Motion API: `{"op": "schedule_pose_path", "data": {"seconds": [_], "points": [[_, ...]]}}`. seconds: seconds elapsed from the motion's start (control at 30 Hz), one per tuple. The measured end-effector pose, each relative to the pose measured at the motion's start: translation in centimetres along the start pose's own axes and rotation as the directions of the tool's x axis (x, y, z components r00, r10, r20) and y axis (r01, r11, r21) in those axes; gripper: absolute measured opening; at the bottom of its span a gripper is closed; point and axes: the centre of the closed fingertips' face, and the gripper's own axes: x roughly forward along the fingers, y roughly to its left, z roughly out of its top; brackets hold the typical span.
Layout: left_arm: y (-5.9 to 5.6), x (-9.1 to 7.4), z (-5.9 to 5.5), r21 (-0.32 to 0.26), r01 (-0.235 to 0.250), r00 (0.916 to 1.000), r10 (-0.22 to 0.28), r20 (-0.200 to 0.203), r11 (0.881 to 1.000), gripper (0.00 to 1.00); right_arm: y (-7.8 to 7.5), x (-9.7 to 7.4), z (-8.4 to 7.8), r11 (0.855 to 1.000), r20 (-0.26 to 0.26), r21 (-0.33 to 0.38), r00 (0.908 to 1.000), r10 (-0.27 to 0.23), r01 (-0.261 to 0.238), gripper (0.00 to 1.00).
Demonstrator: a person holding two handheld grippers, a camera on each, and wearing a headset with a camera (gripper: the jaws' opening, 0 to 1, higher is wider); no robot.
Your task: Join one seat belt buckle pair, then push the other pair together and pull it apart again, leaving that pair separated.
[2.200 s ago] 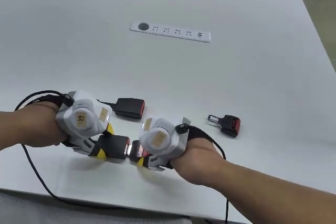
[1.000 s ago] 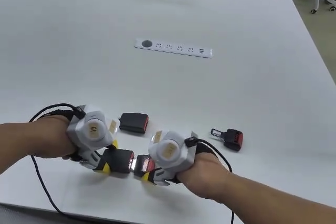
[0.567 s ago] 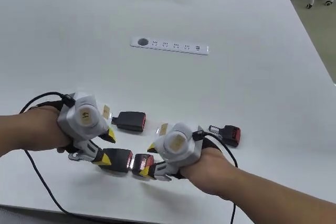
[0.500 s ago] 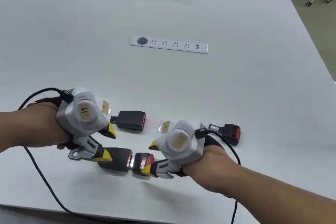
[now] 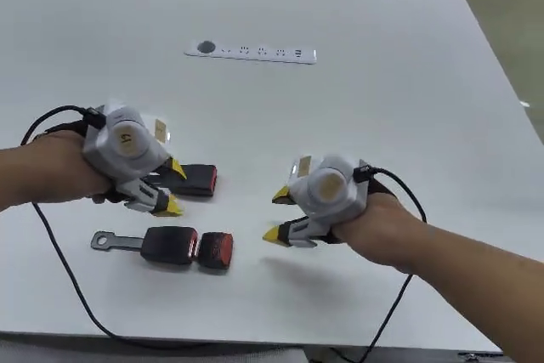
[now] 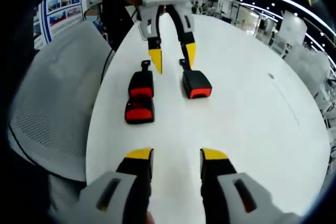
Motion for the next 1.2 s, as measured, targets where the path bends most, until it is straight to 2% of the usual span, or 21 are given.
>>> {"op": "schedule_pose_path", "data": {"seconds": [0.07,0.23,0.3,0.47,0.5,0.53,0.57,0.67,0.83,1.0,1.07,1.2], "points": [[0.7,0.3,0.1,0.001,-0.008,1.0000,0.008,-0.003,1.000,0.35,-1.2,-0.8,-1.4,1.000,-0.024,0.001,0.9994,-0.024,0.024,0.36],[1.8,0.8,-0.1,0.024,0.005,0.9995,-0.005,-0.031,1.000,0.36,-4.2,-2.6,-3.4,0.997,-0.045,0.006,0.9964,-0.071,0.072,0.36],[2.2,1.1,-0.3,0.006,0.006,0.9992,-0.006,-0.038,1.000,0.36,-5.3,-3.3,-4.3,0.996,-0.063,-0.001,0.9940,-0.090,0.090,0.36],[2.3,2.2,-1.2,0.006,0.038,0.9971,-0.037,-0.067,0.999,0.37,-7.1,-4.5,-7.2,0.994,-0.099,0.018,0.9898,-0.102,0.105,0.37],[2.5,2.2,-1.1,0.018,0.036,0.9977,-0.035,-0.058,0.999,0.37,-7.6,-4.6,-7.9,0.993,-0.108,0.024,0.9877,-0.112,0.116,0.40],[2.8,2.1,-0.9,0.021,0.036,0.9981,-0.035,-0.051,0.999,0.35,-7.8,-4.7,-8.3,0.993,-0.113,0.031,0.9873,-0.112,0.117,0.41],[3.2,2.1,-1.0,0.000,0.034,0.9979,-0.034,-0.054,0.999,0.34,-7.8,-4.8,-8.8,0.993,-0.116,0.050,0.9879,-0.103,0.109,0.40],[3.6,2.3,-1.2,-0.003,0.030,0.9973,-0.030,-0.066,1.000,0.36,-8.0,-4.8,-9.5,0.992,-0.123,0.064,0.9871,-0.102,0.111,0.39],[3.3,2.8,-1.8,0.036,0.052,0.9943,-0.048,-0.095,0.998,0.35,-7.7,-4.5,-9.9,0.994,-0.143,0.066,0.9872,-0.071,0.081,0.38],[3.5,3.4,-2.1,0.032,0.057,0.9928,-0.053,-0.108,0.998,0.33,-7.7,-4.3,-10.3,0.997,-0.162,0.062,0.9860,-0.042,0.052,0.35],[3.4,3.5,-2.2,0.055,0.064,0.9900,-0.056,-0.129,0.996,0.33,-7.6,-4.3,-10.2,0.998,-0.176,0.047,0.9840,-0.028,0.037,0.35],[3.4,3.7,-2.2,0.065,0.070,0.9884,-0.061,-0.139,0.995,0.33,-7.7,-4.2,-10.1,1.000,-0.189,0.025,0.9820,-0.014,0.019,0.34]]}}
